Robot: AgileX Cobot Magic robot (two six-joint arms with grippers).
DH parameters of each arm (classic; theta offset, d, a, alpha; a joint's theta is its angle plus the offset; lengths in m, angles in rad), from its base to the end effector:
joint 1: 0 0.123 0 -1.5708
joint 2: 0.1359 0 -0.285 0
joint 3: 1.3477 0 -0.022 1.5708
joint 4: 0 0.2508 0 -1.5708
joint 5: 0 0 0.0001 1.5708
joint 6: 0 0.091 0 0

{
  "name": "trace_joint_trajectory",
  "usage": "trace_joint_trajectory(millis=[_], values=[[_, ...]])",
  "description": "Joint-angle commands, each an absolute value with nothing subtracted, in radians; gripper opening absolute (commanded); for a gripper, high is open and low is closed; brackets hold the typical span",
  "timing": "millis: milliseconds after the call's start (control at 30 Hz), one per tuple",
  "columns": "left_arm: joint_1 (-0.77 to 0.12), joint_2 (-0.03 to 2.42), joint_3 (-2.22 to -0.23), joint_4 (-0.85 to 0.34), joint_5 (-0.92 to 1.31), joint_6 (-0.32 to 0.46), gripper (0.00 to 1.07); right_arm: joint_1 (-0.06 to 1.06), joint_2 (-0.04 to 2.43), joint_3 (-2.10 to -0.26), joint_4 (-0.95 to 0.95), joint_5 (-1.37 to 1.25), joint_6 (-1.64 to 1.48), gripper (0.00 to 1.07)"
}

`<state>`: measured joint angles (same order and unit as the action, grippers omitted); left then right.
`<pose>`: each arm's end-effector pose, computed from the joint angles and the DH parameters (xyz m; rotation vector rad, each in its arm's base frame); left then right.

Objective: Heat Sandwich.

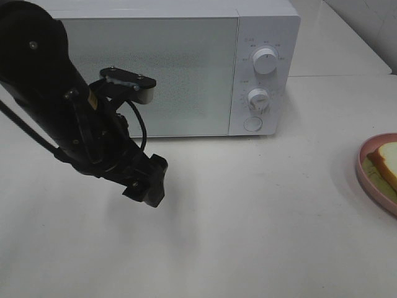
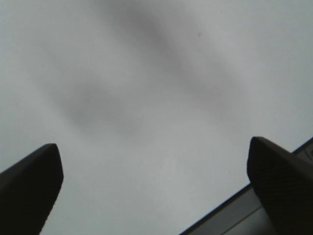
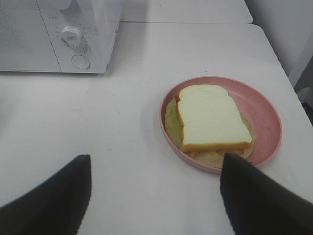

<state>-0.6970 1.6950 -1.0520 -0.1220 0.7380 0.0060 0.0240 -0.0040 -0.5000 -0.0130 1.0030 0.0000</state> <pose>0.2429 -0.2130 0.1976 0.8908 2.7612 -0.2661 -0.0032 -0.0011 0.2820 -0.0236 1.9824 0.0002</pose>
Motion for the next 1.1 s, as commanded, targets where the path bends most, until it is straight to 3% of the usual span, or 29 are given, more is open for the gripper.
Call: trace_joint_trajectory(millis=[33, 500, 733, 900, 1100], values=[[-0.659, 1.668, -1.061, -0.148, 0.815, 0.0, 0.98, 0.02, -0.03, -0.499, -0.018, 0.999, 0.0, 0.71], [-0.276, 1.488, -1.061, -0.163, 1.03, 0.006, 0.98, 0.02, -0.03, -0.499, -0.018, 0.999, 0.0, 0.71], [-0.074, 1.379, -1.061, -0.1, 1.165, 0.006, 0.98, 0.02, -0.03, -0.499, -0.018, 0.999, 0.0, 0.71], [0.01, 1.288, -1.016, -0.076, 1.191, 0.006, 0.98, 0.02, -0.03, -0.499, -0.018, 0.999, 0.0, 0.71], [0.018, 1.142, -0.883, -0.061, 1.177, 0.006, 0.98, 0.02, -0.03, -0.499, -0.018, 0.999, 0.0, 0.71]])
